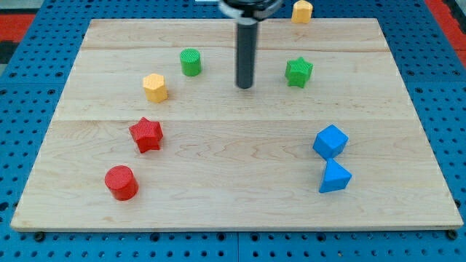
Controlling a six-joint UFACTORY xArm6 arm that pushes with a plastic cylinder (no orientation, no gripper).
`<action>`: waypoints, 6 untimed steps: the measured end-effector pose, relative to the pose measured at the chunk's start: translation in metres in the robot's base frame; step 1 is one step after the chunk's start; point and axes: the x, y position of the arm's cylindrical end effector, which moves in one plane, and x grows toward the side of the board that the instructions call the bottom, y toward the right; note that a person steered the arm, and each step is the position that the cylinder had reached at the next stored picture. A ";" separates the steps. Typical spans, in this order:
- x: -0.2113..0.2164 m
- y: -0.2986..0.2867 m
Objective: Move the green circle towards the top center
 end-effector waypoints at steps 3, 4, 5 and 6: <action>-0.040 -0.116; -0.040 -0.071; -0.044 -0.041; -0.058 -0.033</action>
